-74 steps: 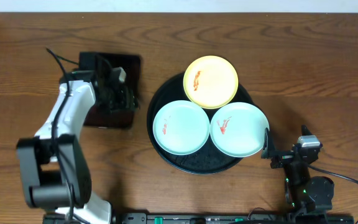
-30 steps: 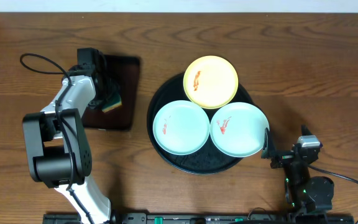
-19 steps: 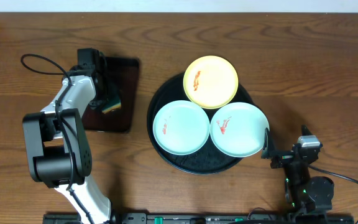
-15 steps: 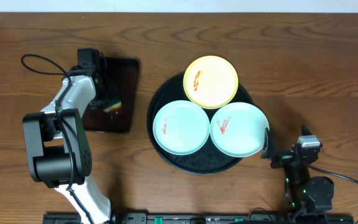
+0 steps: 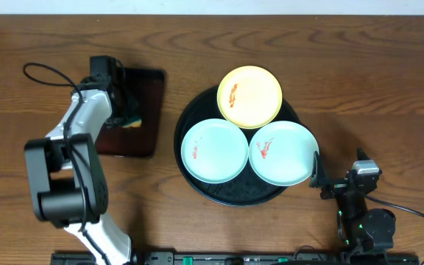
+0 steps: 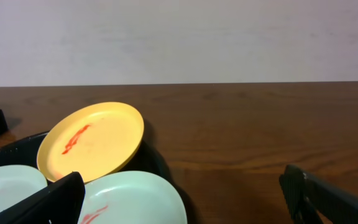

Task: Clean dirty plates on tray and stack at the side
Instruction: 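Lift the sponge with the left gripper, adjusting its grip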

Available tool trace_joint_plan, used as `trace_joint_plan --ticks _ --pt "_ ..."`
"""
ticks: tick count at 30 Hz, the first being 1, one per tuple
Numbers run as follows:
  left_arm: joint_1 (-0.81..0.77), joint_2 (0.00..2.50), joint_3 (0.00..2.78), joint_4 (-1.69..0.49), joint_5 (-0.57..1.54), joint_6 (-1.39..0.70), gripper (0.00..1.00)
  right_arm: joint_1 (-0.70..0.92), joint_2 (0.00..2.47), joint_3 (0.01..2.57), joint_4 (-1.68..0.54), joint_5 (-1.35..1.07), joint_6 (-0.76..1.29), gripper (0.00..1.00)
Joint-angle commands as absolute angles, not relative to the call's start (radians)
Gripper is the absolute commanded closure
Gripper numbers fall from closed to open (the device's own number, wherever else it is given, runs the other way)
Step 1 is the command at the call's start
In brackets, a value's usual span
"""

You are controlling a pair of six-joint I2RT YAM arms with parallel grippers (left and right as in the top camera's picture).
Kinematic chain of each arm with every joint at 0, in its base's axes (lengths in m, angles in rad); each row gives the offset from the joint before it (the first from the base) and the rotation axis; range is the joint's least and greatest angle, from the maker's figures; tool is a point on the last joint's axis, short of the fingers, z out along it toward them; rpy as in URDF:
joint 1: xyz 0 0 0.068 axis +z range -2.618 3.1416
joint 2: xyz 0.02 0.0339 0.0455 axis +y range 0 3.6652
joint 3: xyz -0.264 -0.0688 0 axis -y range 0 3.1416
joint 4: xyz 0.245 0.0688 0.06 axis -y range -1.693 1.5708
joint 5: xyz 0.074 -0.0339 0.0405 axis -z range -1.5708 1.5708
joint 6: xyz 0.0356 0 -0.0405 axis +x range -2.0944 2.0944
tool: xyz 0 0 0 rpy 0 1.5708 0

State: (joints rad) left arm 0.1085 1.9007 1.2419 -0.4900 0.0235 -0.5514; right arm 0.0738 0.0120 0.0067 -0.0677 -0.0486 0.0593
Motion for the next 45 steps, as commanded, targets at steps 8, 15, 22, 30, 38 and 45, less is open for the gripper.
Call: trace_joint_plan --ticks 8,15,22,30,38,45 --pt "0.110 1.673 1.250 -0.500 0.016 -0.506 0.92 0.062 0.006 0.006 -0.072 -0.050 0.051 0.01" --pt "0.110 1.704 1.246 -0.491 0.015 -0.506 0.92 0.062 0.006 0.006 -0.072 -0.050 0.051 0.01" --pt "0.105 1.798 1.245 -0.487 0.047 -0.506 0.93 0.062 0.006 0.006 -0.072 -0.050 0.051 0.01" --pt "0.107 1.726 1.246 -0.464 0.141 -0.479 0.92 0.062 0.006 0.006 -0.072 -0.050 0.051 0.01" --pt "0.106 1.599 1.246 -0.541 0.189 -0.407 0.92 0.062 0.006 0.006 -0.072 -0.050 0.051 0.01" --pt "0.105 1.704 1.177 -0.438 0.092 -0.367 0.93 0.062 0.006 0.006 -0.072 -0.050 0.051 0.01"
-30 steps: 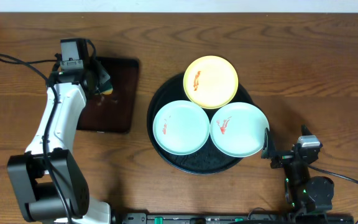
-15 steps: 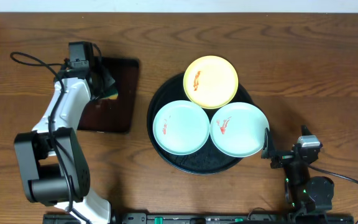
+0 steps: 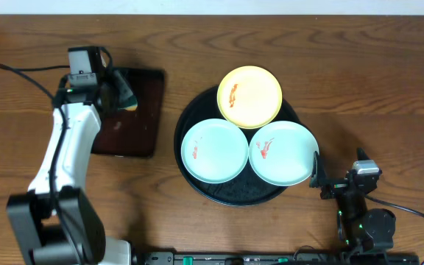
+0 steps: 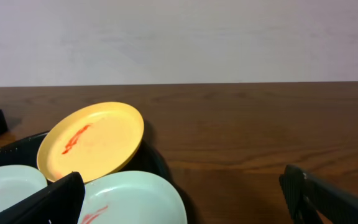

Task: Clean dirty plates on tray and stack at the side
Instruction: 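Lift the sponge with the left gripper, adjusting its grip, then carry the sponge with the left gripper onto the left green plate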

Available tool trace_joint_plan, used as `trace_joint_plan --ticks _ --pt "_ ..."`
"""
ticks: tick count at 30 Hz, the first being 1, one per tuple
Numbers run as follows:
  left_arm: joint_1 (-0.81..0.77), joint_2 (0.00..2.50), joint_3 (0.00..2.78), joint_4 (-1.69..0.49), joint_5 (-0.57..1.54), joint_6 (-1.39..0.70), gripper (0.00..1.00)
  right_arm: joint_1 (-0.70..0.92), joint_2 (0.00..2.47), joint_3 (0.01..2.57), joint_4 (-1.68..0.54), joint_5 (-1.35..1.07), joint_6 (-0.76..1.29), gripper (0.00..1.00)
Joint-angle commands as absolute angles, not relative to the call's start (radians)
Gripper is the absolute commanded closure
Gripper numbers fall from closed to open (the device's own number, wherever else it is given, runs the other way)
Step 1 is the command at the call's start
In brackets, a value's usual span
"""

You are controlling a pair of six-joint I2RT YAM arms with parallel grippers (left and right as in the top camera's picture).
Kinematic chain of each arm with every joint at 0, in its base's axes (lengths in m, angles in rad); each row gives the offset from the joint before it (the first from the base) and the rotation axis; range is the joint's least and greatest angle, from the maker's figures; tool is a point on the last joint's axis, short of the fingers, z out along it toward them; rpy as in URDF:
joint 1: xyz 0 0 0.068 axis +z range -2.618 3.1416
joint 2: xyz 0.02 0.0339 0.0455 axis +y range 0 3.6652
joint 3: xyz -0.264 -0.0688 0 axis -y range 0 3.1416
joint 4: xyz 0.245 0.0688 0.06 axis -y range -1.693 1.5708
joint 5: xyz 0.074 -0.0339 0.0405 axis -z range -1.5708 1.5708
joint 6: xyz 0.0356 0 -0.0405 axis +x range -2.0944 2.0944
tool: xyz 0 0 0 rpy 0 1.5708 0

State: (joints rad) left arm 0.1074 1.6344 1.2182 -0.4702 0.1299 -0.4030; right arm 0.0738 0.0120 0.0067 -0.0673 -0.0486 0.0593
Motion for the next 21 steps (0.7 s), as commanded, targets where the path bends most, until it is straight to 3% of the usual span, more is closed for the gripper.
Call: trace_joint_plan --ticks 1,6,14,21 --pt "0.105 1.744 1.176 -0.425 0.098 -0.367 0.93 0.062 0.006 0.006 -0.072 -0.050 0.051 0.01" --pt "0.107 1.748 1.179 -0.412 0.155 -0.366 0.92 0.062 0.006 0.006 -0.072 -0.050 0.051 0.01" --pt "0.106 1.533 1.185 -0.422 0.210 -0.366 0.93 0.062 0.006 0.006 -0.072 -0.050 0.051 0.01" --pt "0.094 1.606 1.139 -0.417 -0.005 -0.367 0.92 0.062 0.006 0.006 -0.072 -0.050 0.051 0.01"
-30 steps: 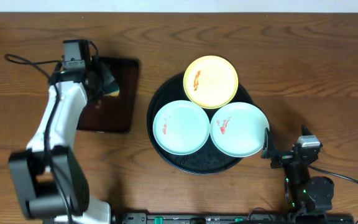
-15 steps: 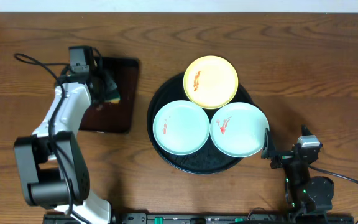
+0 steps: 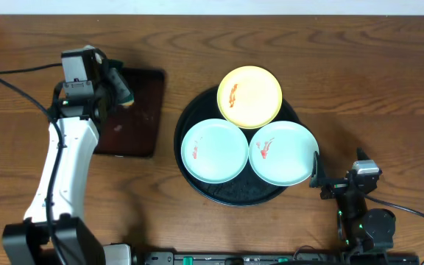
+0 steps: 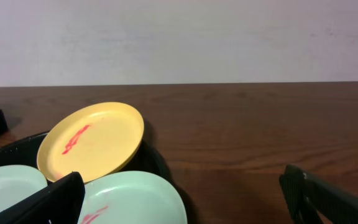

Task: Clean dirty plates on tray and stack at the side
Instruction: 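Carry the sponge with the left gripper onto the left green plate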

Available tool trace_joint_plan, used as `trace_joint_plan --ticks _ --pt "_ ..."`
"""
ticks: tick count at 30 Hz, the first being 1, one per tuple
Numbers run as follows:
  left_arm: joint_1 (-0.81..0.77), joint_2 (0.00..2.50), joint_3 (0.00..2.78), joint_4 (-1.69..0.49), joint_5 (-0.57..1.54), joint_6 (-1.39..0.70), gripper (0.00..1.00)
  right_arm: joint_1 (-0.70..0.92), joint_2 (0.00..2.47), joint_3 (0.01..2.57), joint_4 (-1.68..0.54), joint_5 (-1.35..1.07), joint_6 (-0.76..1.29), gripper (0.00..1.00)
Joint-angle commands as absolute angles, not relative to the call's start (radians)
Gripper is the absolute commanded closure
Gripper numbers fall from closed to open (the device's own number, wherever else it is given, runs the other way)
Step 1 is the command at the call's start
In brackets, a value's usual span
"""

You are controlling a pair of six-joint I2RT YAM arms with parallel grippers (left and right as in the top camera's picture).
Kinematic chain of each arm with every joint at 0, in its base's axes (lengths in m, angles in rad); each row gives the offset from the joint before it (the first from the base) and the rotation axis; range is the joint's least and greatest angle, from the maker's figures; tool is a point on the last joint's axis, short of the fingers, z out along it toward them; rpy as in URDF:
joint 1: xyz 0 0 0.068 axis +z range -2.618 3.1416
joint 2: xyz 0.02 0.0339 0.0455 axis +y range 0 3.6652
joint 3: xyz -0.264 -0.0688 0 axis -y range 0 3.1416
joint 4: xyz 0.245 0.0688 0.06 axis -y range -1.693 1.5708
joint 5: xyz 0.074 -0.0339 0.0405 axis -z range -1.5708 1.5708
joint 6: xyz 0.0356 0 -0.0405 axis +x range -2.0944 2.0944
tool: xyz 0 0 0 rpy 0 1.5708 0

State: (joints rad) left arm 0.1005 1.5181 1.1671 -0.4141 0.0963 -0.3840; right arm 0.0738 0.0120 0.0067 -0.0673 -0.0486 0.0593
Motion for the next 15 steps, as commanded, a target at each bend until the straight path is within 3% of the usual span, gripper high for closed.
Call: trace_joint_plan --ticks 1,10,15 --pt "0.094 1.626 1.138 -0.424 -0.002 -0.367 0.92 0.062 0.006 0.006 -0.072 -0.050 0.051 0.01" --pt "0.094 1.468 1.155 -0.421 0.297 -0.299 0.93 0.062 0.006 0.006 -0.072 -0.050 0.051 0.01" --pt "0.094 1.293 1.155 -0.429 0.299 -0.300 0.92 0.062 0.006 0.006 -0.072 -0.050 0.051 0.01"
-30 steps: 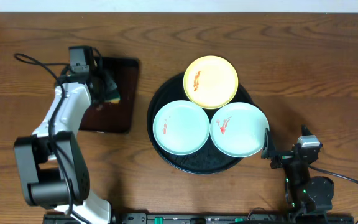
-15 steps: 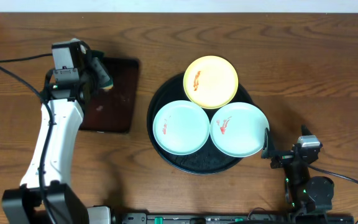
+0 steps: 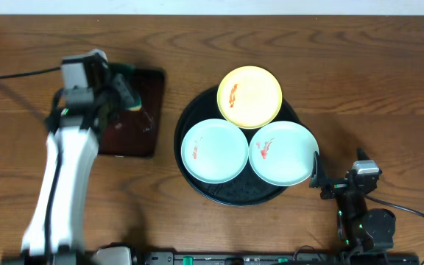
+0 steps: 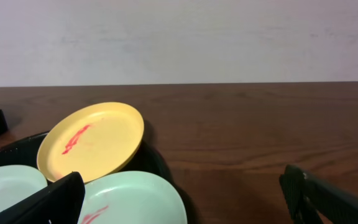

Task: Clean dirty plates on tray and stack at the side
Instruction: 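Carry the sponge with the left gripper onto the left green plate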

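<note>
Three dirty plates lie on the round black tray (image 3: 190, 118): a yellow plate (image 3: 249, 96) at the back and two pale green plates (image 3: 213, 151) (image 3: 283, 152) in front, each with a red smear. My left gripper (image 3: 124, 92) hangs over the back edge of the dark square mat (image 3: 142, 132), shut on a green-and-yellow sponge (image 3: 130, 99). My right gripper (image 3: 321, 179) rests low at the tray's right rim, open and holding nothing. In the right wrist view its fingers (image 4: 55, 202) stand wide apart, with the yellow plate (image 4: 92, 142) and a pale green plate (image 4: 135, 199) ahead.
The dark mat left of the tray shows a few wet specks. A black cable (image 3: 20, 73) trails from the left arm over the table's back left. Bare wooden table (image 3: 366, 88) lies right of the tray.
The left arm looks larger and nearer the overhead camera, and its gripper sits slightly further right with the sponge still in it. The right arm and the plates have not moved.
At first my left gripper was down on the dark mat at the sponge. Then it was at the mat's back edge with the sponge in its fingers, and it has stayed there, now higher. The right gripper stayed open beside the tray throughout.
</note>
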Available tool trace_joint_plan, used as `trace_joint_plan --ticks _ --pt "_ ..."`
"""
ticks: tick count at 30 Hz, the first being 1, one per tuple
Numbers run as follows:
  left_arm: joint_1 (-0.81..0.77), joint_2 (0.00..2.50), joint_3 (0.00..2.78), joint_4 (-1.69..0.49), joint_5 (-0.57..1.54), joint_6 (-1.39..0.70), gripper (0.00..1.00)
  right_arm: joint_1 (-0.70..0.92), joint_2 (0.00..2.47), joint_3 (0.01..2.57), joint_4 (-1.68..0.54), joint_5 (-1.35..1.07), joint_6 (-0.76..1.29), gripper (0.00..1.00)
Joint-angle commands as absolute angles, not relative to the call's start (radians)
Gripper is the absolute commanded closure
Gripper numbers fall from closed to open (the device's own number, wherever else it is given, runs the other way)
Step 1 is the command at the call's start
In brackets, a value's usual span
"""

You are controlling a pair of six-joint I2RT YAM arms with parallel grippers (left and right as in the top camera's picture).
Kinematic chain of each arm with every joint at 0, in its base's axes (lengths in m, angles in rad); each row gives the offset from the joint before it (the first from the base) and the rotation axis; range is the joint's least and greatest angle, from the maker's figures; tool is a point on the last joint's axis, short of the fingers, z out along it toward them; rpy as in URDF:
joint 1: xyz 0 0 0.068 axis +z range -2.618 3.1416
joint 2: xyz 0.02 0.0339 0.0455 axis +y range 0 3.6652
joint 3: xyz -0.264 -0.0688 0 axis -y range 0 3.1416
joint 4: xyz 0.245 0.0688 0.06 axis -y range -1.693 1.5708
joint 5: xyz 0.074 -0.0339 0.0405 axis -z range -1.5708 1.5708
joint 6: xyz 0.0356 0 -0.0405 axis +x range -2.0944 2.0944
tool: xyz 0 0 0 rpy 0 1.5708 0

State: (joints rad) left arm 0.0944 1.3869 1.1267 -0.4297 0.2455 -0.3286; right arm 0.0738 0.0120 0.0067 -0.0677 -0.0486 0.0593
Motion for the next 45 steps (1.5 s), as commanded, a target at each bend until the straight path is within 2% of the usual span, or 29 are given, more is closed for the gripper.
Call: trace_joint_plan --ticks 1,9,14,18,23,29,35,42,45 --pt "0.094 1.270 1.155 -0.434 0.300 -0.300 0.93 0.062 0.006 0.006 -0.072 -0.050 0.051 0.01" --pt "0.020 1.255 1.147 -0.629 0.403 -0.445 0.92 0.062 0.006 0.006 -0.072 -0.050 0.051 0.01" --pt "-0.127 1.307 1.104 -0.756 0.412 -0.544 0.92 0.062 0.006 0.006 -0.072 -0.050 0.051 0.01" --pt "-0.272 1.375 1.048 -0.735 0.395 -0.557 0.92 0.062 0.006 0.006 -0.072 -0.050 0.051 0.01" --pt "-0.382 1.504 1.038 -0.712 0.201 -0.700 0.92 0.062 0.006 0.006 -0.072 -0.050 0.051 0.01" --pt "-0.474 1.680 1.038 -0.541 0.192 -0.740 0.92 0.062 0.006 0.006 -0.072 -0.050 0.051 0.01" --pt "-0.510 1.798 1.038 -0.476 0.193 -0.773 0.92 0.062 0.006 0.006 -0.072 -0.050 0.051 0.01" --pt "-0.510 1.805 1.038 -0.489 0.193 -0.772 0.92 0.062 0.006 0.006 -0.072 -0.050 0.051 0.01" --pt "-0.510 1.805 1.038 -0.492 0.193 -0.772 0.92 0.062 0.006 0.006 0.005 -0.069 0.072 0.01"
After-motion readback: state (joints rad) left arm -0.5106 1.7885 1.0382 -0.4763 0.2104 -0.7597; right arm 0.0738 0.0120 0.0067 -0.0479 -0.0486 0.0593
